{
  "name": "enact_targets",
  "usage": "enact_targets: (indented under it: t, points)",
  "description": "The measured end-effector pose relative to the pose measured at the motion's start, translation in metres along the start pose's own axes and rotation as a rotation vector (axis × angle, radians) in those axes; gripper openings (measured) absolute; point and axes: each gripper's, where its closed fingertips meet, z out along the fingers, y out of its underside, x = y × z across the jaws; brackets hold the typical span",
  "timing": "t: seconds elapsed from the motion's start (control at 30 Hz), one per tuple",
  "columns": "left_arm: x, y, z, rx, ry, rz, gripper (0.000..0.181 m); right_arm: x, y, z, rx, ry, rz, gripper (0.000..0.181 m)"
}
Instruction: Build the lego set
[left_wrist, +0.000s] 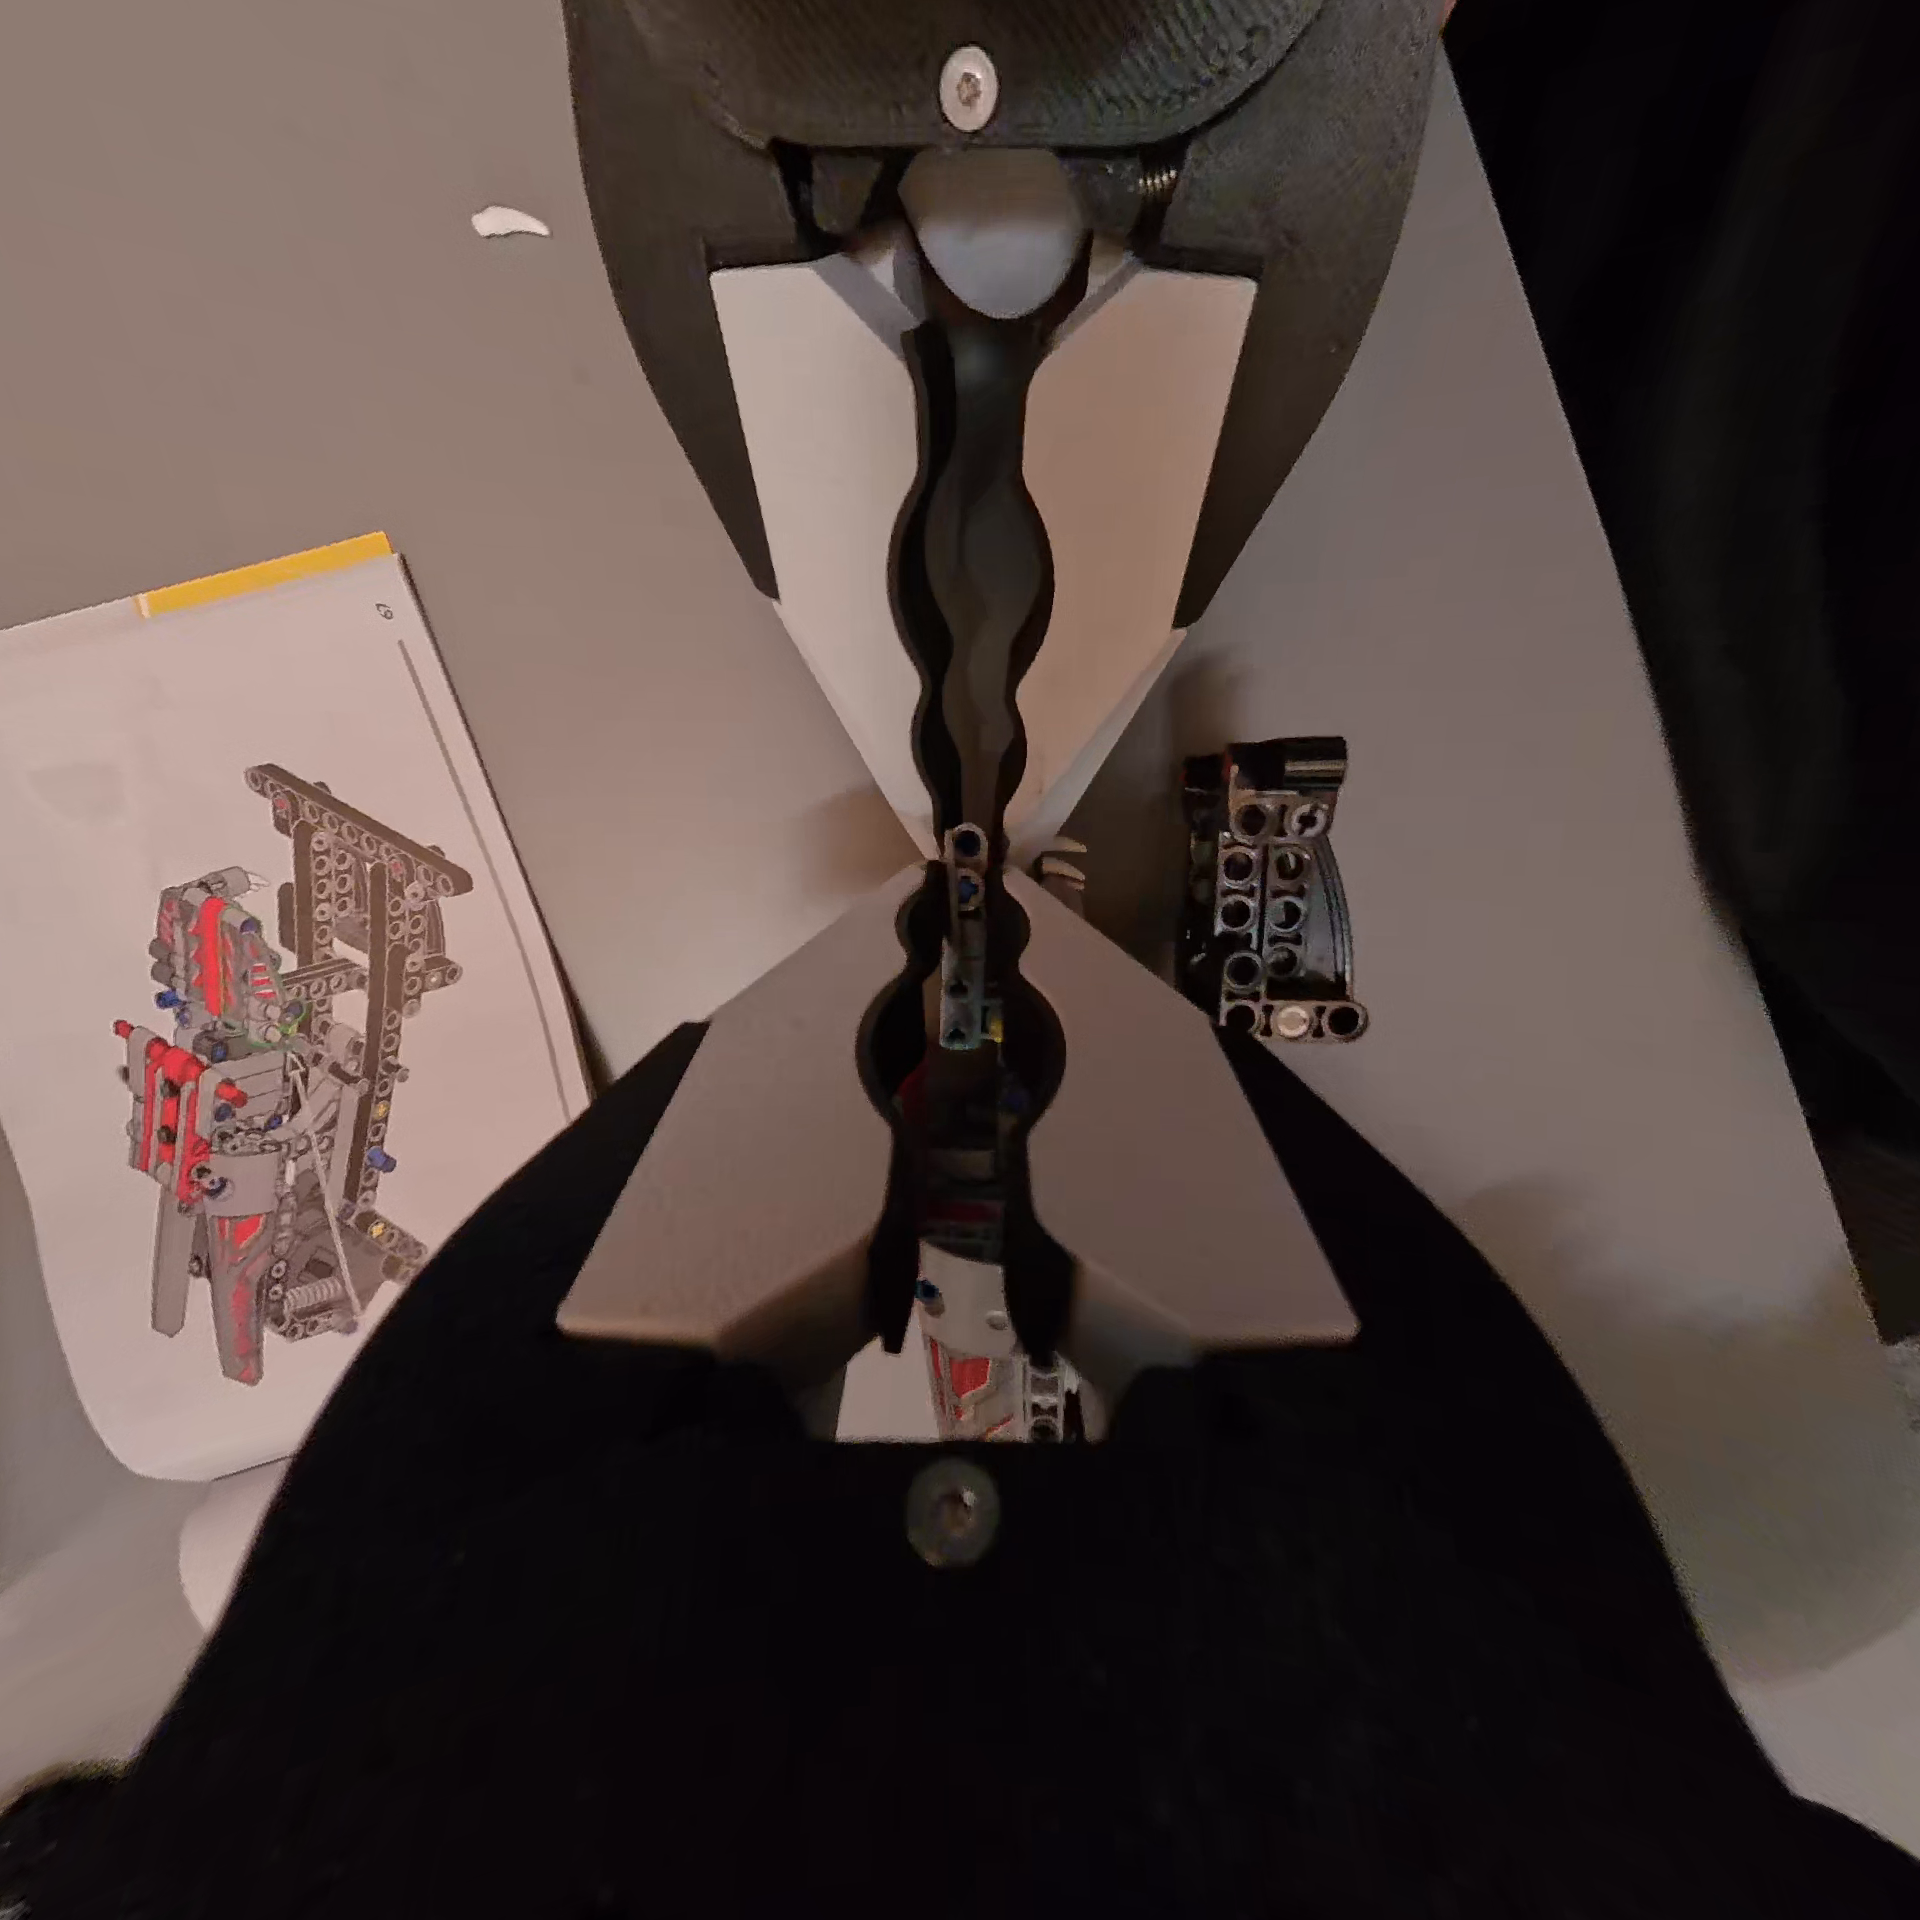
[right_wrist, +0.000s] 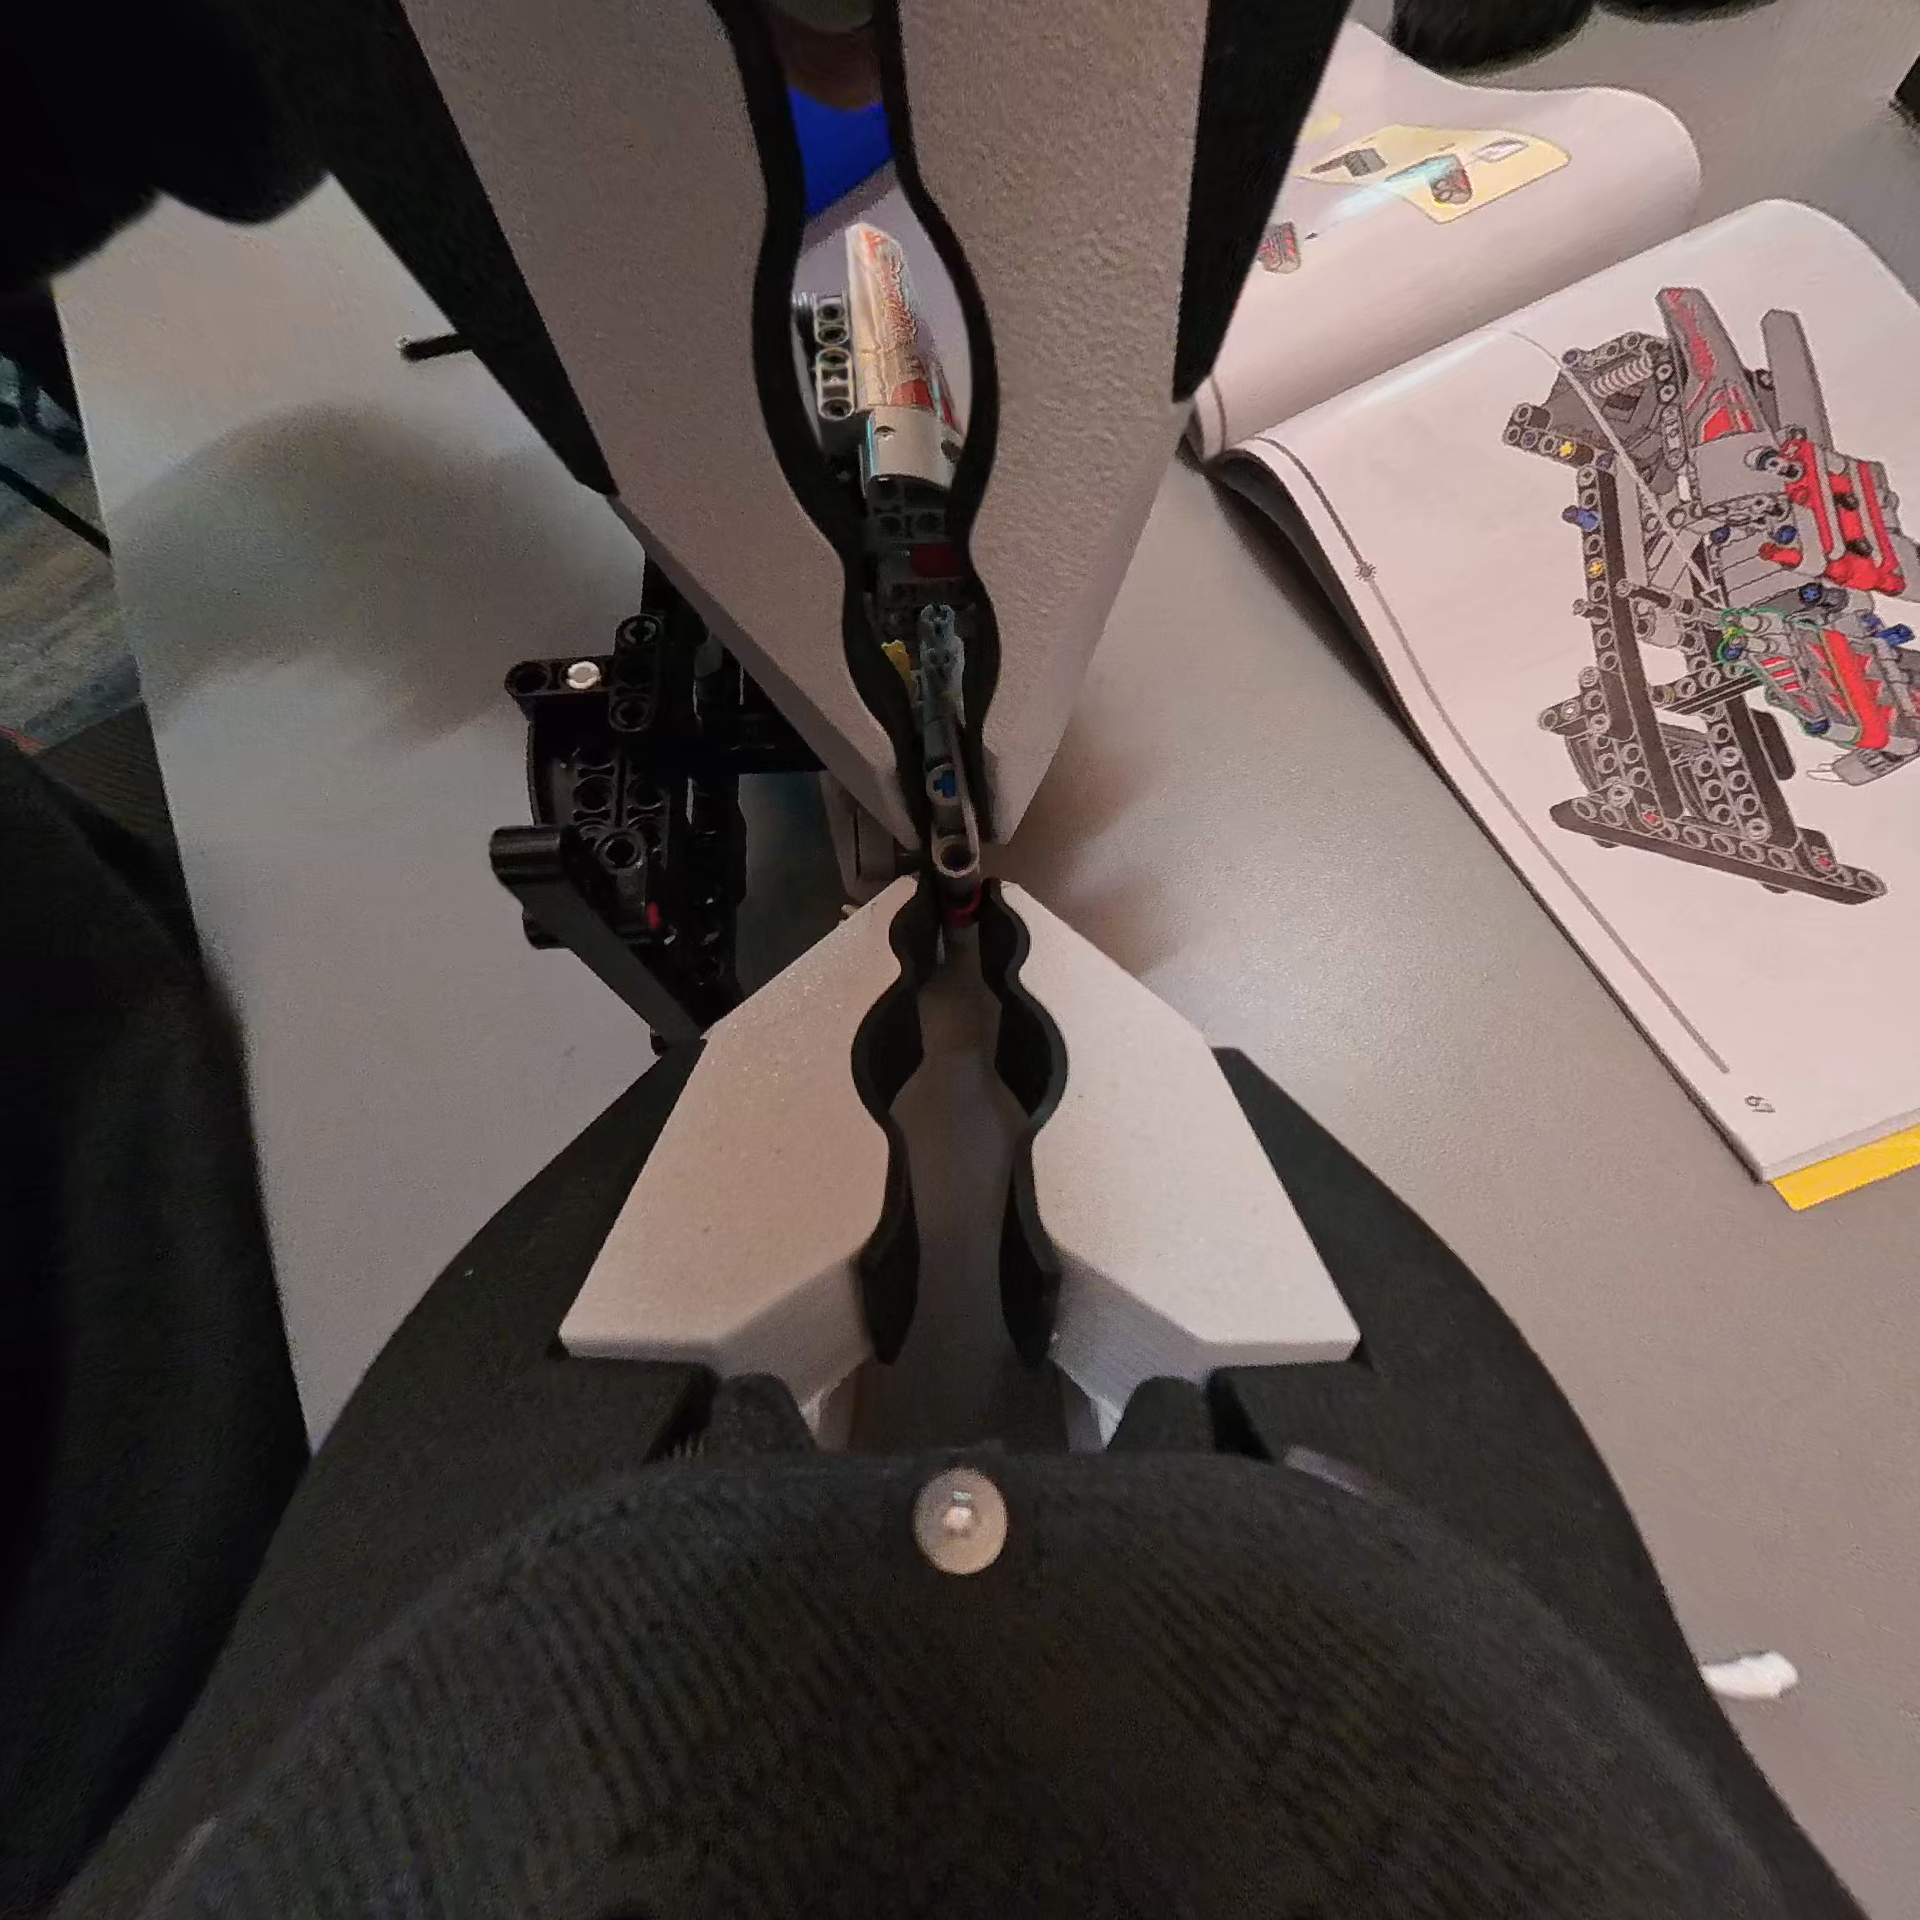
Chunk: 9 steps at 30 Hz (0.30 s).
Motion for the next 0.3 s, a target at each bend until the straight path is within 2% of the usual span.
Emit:
enact_targets:
  t: [0.03,0.17,0.3]
  points:
    - [0.0005,0.0002,0.0001,-0.013,-0.004,0.026,0.005,-0.0002,0.0000,0.0002,-0.001,0.010,-0.014,0.007]
    - [0.0019,0.0012,0.0006,-0.078,-0.008,0.072,0.005,-0.0005,0.0002,0.0008,-0.004,0.051,-0.069,0.007]
    - [0.0019,0.0023,0.0005,-0.094,0.014,-0.031,0.004,-0.0002,-0.0005,0.0015,-0.005,0.059,-0.081,0.007]
